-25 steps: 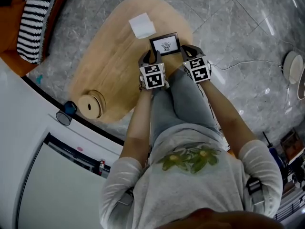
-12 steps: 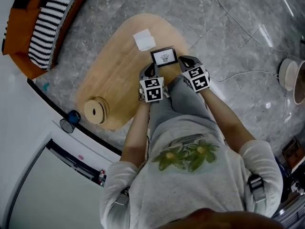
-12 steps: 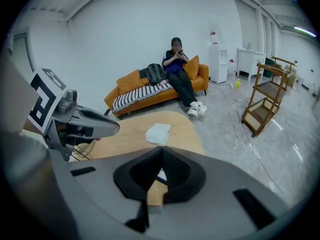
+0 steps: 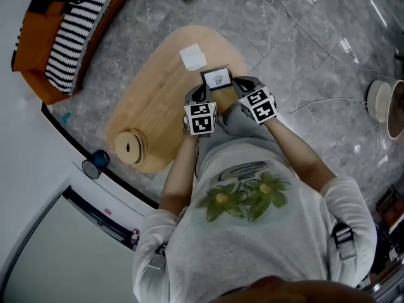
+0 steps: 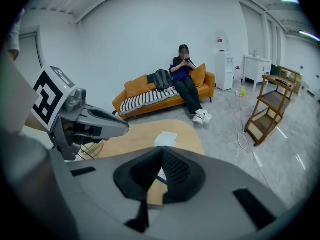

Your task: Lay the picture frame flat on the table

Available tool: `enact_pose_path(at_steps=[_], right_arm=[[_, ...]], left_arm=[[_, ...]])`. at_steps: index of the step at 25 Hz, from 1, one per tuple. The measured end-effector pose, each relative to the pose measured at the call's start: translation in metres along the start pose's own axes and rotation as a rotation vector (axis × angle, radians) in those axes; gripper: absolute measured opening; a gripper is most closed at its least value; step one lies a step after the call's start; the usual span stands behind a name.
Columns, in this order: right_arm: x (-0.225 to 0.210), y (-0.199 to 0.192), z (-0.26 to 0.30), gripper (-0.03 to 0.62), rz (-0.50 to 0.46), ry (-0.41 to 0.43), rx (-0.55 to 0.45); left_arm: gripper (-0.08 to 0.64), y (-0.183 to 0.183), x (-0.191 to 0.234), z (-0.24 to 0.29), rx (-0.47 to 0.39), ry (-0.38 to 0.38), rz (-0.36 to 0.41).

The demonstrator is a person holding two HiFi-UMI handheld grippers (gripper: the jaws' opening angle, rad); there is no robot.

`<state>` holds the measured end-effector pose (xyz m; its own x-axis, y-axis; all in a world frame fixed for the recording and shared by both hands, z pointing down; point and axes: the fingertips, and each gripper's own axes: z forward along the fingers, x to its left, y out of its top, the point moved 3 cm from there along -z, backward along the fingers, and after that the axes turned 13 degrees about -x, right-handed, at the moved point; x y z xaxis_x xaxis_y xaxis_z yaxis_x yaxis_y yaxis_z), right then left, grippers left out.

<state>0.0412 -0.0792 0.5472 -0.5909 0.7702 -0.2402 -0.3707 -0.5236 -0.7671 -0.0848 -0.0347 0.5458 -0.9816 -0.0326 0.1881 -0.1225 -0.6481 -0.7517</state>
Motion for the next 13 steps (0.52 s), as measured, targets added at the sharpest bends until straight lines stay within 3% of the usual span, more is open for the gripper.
enact_pose_path(at_steps=[13], right_arm=[[0.008, 0.025, -0.005, 0.006, -0.023, 0.038, -0.048]], left_arm=[[0.015, 0.013, 0.0, -0.02, -0.011, -0.013, 0.025]])
